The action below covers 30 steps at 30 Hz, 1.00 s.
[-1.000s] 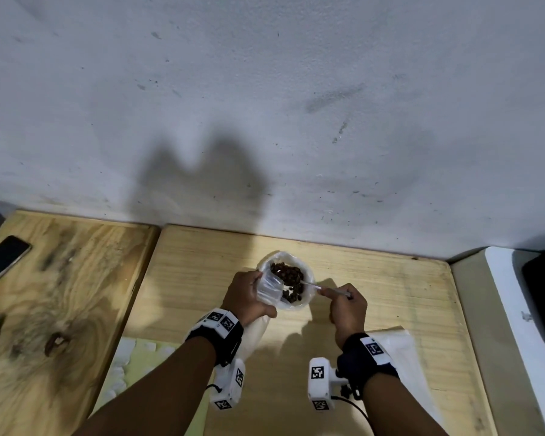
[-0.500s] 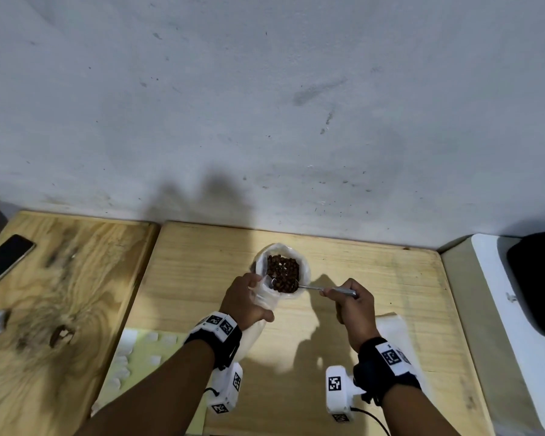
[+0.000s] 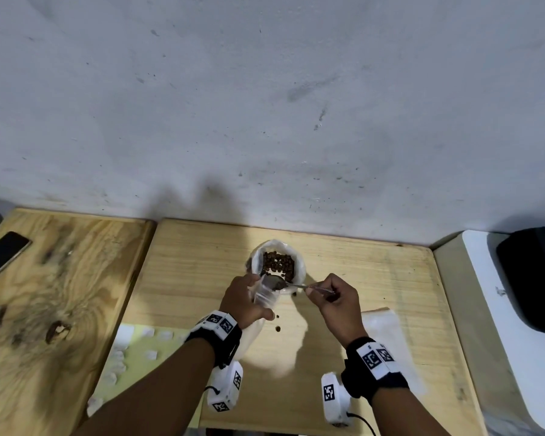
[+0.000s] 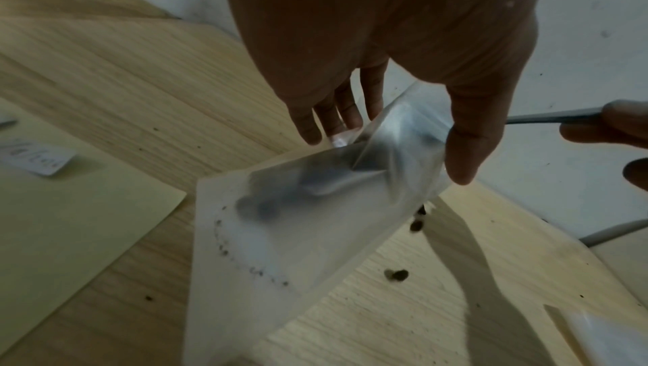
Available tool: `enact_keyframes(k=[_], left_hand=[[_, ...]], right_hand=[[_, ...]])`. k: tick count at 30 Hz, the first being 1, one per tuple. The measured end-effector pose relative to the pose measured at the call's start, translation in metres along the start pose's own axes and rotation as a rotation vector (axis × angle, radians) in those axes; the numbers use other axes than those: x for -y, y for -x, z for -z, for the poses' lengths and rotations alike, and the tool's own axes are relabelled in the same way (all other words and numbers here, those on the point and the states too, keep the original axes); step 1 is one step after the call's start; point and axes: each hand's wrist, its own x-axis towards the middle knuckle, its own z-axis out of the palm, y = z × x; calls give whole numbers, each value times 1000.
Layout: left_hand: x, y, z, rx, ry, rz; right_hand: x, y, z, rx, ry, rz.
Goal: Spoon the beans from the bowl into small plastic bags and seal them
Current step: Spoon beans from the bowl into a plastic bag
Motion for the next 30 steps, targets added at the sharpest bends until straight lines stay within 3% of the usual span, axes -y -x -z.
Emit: enact_keyframes(k=[4,7,11,14,17,23,27,30], left_hand=[[-1,1,1,-4,9,-2],[-1,1,2,-13,31,-10],[-1,3,5,-42,71,-42],[-4,6,9,-73,76,-80],[-7,9,10,-113,99,-136],[-15,16,12,-186,128,-272],[-20,21,16,-204,143,-360],[-23,23,18,-190,123,-388]], right_hand=[[9,-3,-8,6,53,64],[18,-9,-11,-86,-23,68],[18,-23,-6,-323,-259,-96],[15,-29,-7,-424,-218,-223],[10,-31,-15,-391,-124,-296],[-8,-29,-22,-158,56,-458],[-3,-19,-12,-151,314,-364],[22,-12,-9,-163,196,-113]])
